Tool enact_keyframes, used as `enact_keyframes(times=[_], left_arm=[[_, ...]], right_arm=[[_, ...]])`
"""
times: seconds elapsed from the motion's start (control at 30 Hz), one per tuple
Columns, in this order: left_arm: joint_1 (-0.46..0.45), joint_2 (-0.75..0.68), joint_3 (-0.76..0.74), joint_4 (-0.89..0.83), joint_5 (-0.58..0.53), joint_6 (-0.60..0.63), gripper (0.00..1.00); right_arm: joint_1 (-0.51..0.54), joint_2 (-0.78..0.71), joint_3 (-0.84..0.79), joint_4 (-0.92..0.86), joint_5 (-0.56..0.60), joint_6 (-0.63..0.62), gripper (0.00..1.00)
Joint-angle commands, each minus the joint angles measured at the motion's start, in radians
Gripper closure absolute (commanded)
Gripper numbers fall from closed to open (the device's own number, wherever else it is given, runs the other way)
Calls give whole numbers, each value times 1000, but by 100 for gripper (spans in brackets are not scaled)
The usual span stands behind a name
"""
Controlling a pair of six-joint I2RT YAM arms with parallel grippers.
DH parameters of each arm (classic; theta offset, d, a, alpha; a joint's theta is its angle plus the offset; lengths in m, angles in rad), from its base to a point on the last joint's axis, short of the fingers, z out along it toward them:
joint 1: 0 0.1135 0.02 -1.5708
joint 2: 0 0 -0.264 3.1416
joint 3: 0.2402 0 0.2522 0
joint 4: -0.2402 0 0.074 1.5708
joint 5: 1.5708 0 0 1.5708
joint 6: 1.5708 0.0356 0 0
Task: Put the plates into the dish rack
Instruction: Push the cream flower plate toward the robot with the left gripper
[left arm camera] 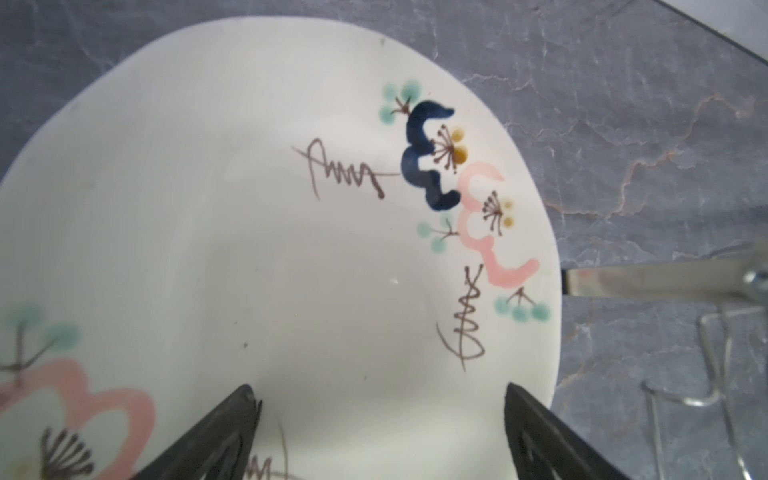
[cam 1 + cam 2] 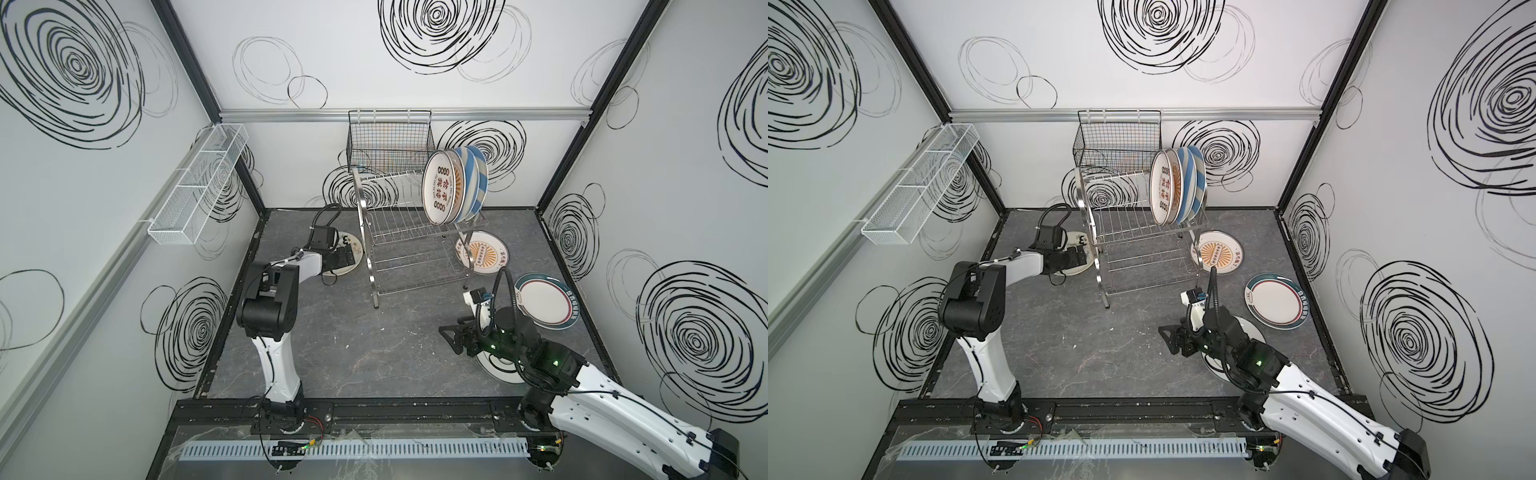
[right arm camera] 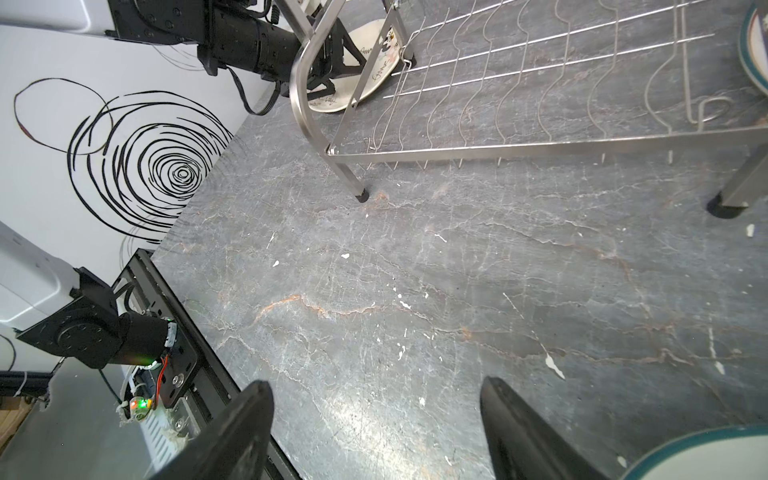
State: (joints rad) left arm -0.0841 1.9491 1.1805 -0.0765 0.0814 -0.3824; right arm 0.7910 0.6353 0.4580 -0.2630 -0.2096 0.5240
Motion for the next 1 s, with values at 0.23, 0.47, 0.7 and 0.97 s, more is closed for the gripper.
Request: enact_keyframes(times=[0.23,0.47,0.7,0.97], left_arm=[[15,-106,-200,-54,66,-79,4],[8,-155,-285,-53,97,-96,4],[-4,-216,-353,-95,88,-91,4],[-55,-294,-471,-74,160,-137,4]], right_arm=[[-16,-17,-28,28,-60,7,17],[-26,-34,-34,19,-68,4,17],[-34,-58,-35,12,-84,5,17],[-44,-61,-43,26,-108,5,17]])
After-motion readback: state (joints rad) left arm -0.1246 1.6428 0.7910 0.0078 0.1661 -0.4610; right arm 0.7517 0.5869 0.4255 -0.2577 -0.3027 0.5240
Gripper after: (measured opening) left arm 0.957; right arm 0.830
